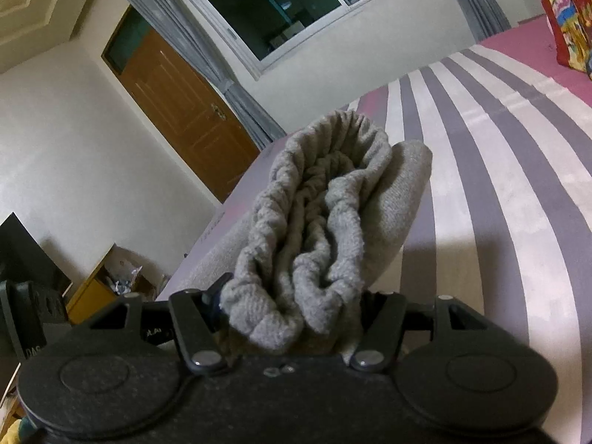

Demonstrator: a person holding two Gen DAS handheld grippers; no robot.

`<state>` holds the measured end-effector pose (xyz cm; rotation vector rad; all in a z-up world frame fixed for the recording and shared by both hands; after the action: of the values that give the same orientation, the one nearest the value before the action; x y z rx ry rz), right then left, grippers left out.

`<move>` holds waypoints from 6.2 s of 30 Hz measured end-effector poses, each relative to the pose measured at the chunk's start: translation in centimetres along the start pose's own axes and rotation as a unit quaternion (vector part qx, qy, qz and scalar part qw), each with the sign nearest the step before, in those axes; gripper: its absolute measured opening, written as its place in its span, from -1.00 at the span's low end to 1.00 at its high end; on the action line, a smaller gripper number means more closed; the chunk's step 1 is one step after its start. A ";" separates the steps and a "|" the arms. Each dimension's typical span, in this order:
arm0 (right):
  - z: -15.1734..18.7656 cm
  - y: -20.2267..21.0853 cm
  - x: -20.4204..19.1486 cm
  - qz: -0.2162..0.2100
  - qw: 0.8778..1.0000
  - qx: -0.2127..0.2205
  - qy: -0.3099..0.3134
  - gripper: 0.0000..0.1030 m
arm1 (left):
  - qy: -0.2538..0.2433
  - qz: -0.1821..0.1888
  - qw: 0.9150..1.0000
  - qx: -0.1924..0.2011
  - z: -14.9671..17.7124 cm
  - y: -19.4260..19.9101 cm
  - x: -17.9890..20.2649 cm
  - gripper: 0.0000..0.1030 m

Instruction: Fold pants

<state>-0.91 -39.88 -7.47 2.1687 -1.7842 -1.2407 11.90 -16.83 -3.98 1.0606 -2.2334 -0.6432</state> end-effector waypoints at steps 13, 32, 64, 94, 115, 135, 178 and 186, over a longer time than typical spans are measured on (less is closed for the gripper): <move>-4.5 -2.8 1.9 -0.004 1.000 0.024 0.006 0.20 | 0.003 -0.011 1.000 0.023 -6.1 -6.0 -0.8 -0.53; -2.1 -10.1 13.3 0.120 0.990 -0.044 -0.066 0.38 | 0.021 -0.103 0.992 -0.076 -1.3 -18.6 -6.2 0.14; 1.0 -9.0 5.0 0.271 0.953 -0.037 0.132 0.17 | -0.027 -0.141 0.986 -0.081 1.1 -14.5 -1.1 0.32; 4.7 -0.3 0.9 0.218 0.974 -0.008 0.056 0.51 | -0.022 -0.132 0.989 -0.061 2.9 -4.8 2.7 0.32; 8.1 8.0 -5.5 0.194 0.976 0.036 0.096 0.90 | -0.028 -0.175 0.984 -0.008 4.9 6.4 5.9 1.00; 9.6 13.3 -9.5 0.255 0.959 0.063 0.111 1.00 | -0.037 -0.185 0.982 0.034 6.8 13.2 7.7 1.00; 9.8 12.9 -8.8 0.295 0.946 0.074 0.112 1.00 | -0.028 -0.187 0.981 0.052 7.3 13.2 8.8 1.00; 9.8 12.2 -8.8 0.305 0.943 0.067 0.115 1.00 | -0.026 -0.189 0.981 0.044 7.2 12.5 8.6 1.00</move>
<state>-16.55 -32.25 -2.99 1.5229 -2.2256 -0.7078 -4.00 -15.39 1.28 1.5493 -2.1363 -0.7406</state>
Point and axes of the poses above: each gripper's, at about its wrist camera, not at the fingertips, and y roughly against the way its jaws point, x to its right, z to its underside, the point moved 1 cm from there along -y, roughly the way its jaws point, and after that the axes turned 8 degrees about -x, right-handed, at the moved point
